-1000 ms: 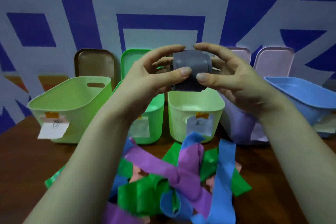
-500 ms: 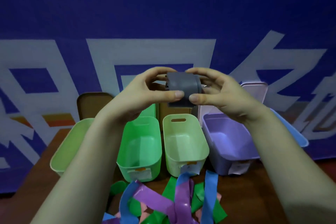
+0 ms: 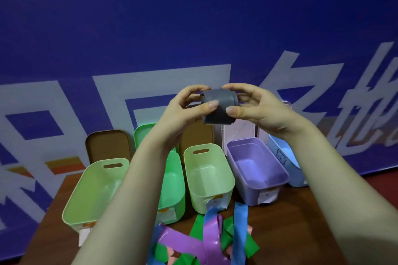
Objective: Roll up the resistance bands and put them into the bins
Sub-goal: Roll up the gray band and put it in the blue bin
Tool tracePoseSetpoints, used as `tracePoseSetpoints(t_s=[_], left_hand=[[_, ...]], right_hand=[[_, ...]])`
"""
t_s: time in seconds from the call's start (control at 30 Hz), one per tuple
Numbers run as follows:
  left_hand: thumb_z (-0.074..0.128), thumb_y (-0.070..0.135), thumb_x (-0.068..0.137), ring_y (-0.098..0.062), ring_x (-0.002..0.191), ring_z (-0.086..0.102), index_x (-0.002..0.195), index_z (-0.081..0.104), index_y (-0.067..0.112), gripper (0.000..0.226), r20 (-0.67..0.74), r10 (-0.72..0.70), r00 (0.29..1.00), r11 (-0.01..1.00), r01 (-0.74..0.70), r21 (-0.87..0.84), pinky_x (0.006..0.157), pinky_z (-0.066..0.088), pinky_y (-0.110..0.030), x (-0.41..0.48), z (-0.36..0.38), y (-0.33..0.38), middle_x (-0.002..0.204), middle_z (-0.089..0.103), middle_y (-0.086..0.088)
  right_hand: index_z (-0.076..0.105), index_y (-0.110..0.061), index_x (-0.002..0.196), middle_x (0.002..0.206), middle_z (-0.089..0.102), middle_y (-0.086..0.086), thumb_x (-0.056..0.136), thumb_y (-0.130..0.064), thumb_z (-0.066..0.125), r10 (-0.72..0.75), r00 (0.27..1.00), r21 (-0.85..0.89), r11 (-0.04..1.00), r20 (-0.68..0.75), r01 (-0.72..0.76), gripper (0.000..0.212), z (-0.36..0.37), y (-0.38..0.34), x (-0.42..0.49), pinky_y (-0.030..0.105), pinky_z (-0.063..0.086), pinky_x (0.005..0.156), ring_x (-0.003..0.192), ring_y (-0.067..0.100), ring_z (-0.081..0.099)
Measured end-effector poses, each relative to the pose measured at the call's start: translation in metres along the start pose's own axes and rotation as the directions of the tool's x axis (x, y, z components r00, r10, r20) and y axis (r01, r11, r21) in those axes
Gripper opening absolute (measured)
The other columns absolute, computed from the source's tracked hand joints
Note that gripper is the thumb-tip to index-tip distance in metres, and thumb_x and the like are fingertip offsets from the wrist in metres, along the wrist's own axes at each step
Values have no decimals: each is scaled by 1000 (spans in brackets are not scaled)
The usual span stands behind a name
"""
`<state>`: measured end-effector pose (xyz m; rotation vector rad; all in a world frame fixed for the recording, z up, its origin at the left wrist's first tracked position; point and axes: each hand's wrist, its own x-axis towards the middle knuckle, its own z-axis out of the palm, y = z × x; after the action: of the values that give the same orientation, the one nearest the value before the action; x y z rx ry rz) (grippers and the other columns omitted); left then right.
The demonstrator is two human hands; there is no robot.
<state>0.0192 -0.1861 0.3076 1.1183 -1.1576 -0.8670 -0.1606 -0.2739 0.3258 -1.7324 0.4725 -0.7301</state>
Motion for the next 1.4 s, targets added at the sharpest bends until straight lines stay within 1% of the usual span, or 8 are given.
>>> tracePoseSetpoints(t_s=[0.23, 0.43, 0.53, 0.8, 1.0, 1.13, 1.23, 1.4], left_hand=[[73, 16, 69, -17, 99, 64, 106, 64, 25, 39, -38, -18, 999, 984, 11, -177, 72, 54, -24, 33, 60, -28, 118, 57, -10], [83, 19, 64, -22, 105, 65, 111, 65, 21, 50, -52, -81, 995, 974, 67, -217, 77, 54, -30, 82, 144, -65, 121, 60, -12], [79, 19, 64, -22, 103, 65, 112, 65, 18, 50, -71, -95, 993, 967, 75, -245, 79, 54, -32, 103, 191, -88, 114, 63, -10], [76, 11, 76, -21, 98, 67, 110, 65, 18, 37, -80, -249, 965, 927, 213, -309, 77, 52, -30, 163, 273, -153, 108, 66, -3], [78, 14, 75, -23, 98, 68, 104, 66, 18, 32, -78, -424, 902, 868, 380, -321, 75, 52, -30, 212, 299, -212, 110, 69, -5], [72, 8, 80, -19, 89, 67, 108, 61, 12, 30, -73, -511, 857, 829, 468, -307, 70, 54, -27, 239, 307, -249, 103, 68, -6], [66, 0, 83, -25, 89, 64, 112, 60, 6, 30, -86, -584, 807, 772, 519, -367, 83, 53, -37, 257, 313, -280, 104, 65, -13], [57, -6, 84, -24, 85, 61, 120, 54, 10, 40, -183, -692, 698, 688, 561, -460, 74, 51, -34, 279, 321, -323, 98, 64, -13]], right_hand=[[58, -26, 119, 122, 61, 2, 63, -22, 76, 34, 998, -66, 997, 43, -32, 59, -72, 21, 5, 30, 52, 94, 112, 16, 61], [58, -26, 116, 113, 63, -5, 74, -12, 74, 101, 993, -100, 990, 54, -95, 47, -170, 48, -5, 23, 54, 87, 97, 5, 67], [59, -30, 114, 116, 62, 4, 69, -18, 75, 168, 985, -120, 980, 48, -162, 50, -219, 67, -12, 26, 55, 86, 102, 13, 66], [62, -27, 110, 105, 68, 6, 82, -3, 69, 325, 945, -50, 945, 46, -323, 38, -314, 122, -13, 20, 56, 71, 88, 10, 71], [56, -18, 119, 122, 60, 19, 83, -3, 68, 446, 894, 28, 894, 49, -447, 41, -359, 189, 12, 28, 57, 83, 107, 27, 64], [51, -12, 127, 122, 60, 17, 84, 0, 66, 505, 862, 62, 859, 48, -508, 47, -375, 238, 32, 23, 57, 75, 97, 21, 66], [46, -8, 134, 111, 61, 13, 86, 1, 64, 550, 834, 19, 834, 46, -551, 52, -382, 271, 46, 19, 56, 69, 88, 16, 64], [42, -10, 138, 108, 56, 10, 88, 2, 62, 620, 783, -34, 784, 35, -620, 55, -384, 323, 67, 23, 52, 74, 94, 21, 59]])
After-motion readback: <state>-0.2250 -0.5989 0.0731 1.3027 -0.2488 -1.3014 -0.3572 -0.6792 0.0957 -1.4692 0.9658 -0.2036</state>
